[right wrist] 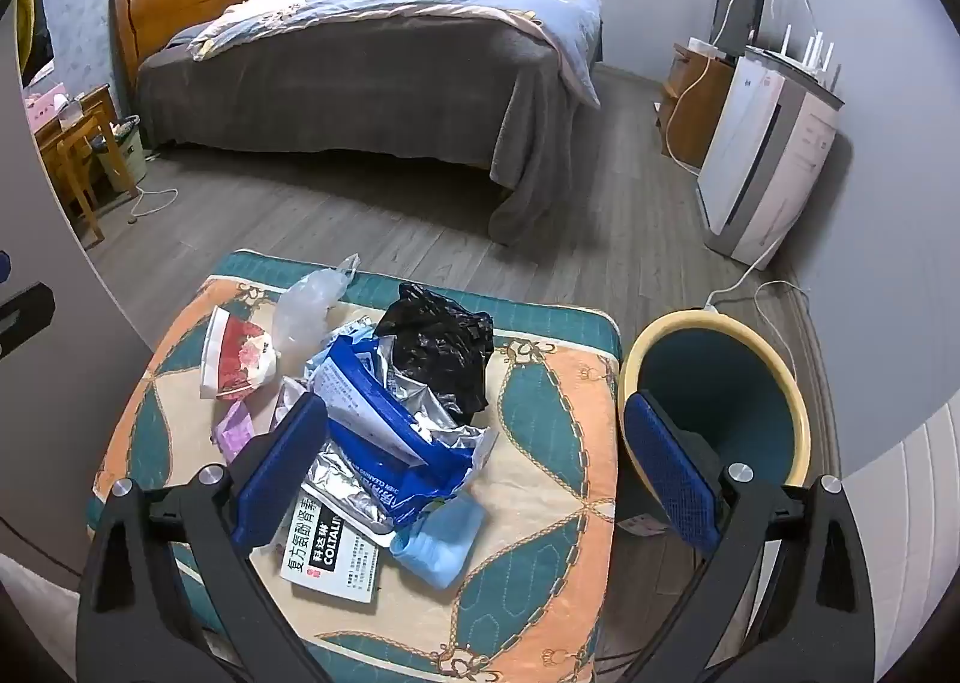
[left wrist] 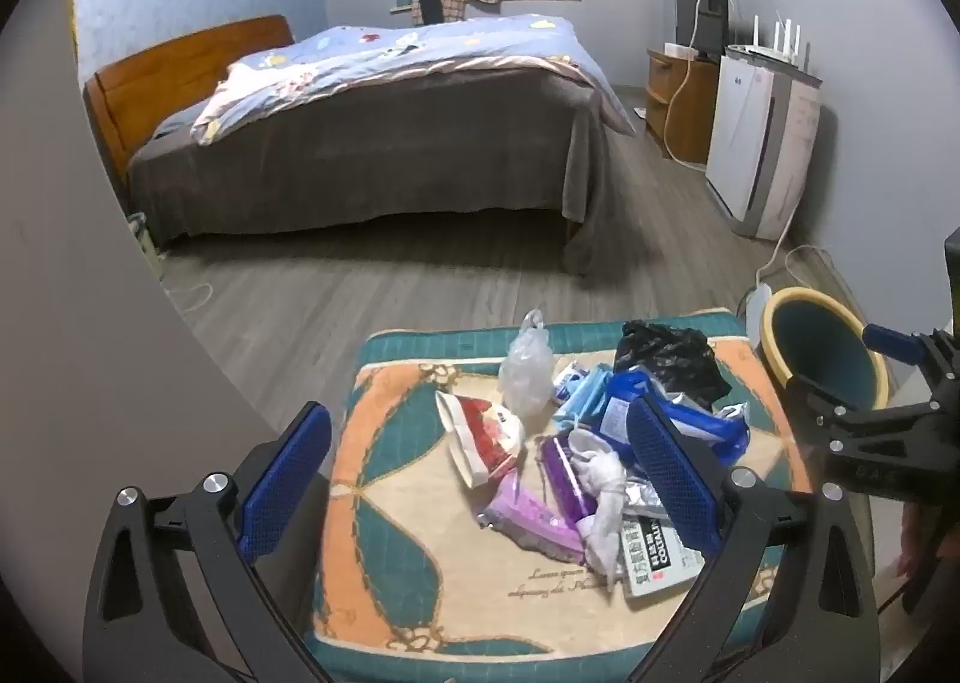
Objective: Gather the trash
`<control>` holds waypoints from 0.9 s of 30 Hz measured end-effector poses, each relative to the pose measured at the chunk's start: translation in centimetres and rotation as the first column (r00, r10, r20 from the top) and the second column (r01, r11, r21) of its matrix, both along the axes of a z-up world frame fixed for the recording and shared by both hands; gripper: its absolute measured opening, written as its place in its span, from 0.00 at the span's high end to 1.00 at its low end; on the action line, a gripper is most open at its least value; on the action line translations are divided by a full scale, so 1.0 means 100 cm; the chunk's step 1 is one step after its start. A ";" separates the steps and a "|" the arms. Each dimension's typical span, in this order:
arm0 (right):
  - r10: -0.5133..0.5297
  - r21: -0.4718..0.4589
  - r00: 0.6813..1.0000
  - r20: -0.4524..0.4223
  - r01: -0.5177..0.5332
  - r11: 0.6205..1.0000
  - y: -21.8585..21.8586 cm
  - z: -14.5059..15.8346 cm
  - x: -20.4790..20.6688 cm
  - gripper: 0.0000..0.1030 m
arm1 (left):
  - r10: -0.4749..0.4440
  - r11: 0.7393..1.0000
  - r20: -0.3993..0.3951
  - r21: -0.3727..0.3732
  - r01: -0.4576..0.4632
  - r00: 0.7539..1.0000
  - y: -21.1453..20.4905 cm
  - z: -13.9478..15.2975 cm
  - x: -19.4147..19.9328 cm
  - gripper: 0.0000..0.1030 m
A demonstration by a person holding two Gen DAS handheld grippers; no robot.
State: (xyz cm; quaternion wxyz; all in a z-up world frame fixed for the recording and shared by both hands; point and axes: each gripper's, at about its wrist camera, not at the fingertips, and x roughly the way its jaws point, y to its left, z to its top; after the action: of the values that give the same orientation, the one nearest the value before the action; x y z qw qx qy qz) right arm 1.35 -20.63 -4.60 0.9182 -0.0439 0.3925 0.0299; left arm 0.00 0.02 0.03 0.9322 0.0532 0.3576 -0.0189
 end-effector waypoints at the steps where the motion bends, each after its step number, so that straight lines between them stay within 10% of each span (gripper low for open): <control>1: -0.001 0.002 1.000 0.000 0.001 1.000 -0.001 0.000 0.000 0.05 | -0.001 1.000 0.001 -0.001 0.001 1.000 0.000 0.000 0.000 0.05; 27: 0.000 0.015 1.000 -0.013 0.000 1.000 -0.004 -0.003 0.001 0.05 | -0.004 1.000 -0.009 -0.002 0.004 1.000 -0.004 0.003 0.001 0.05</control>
State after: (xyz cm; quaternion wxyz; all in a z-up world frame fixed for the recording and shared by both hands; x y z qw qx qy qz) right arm 1.44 -21.04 -4.93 0.9160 -0.0366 0.3981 0.0330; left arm 0.07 -0.34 0.33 0.9305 0.0531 0.3618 -0.0212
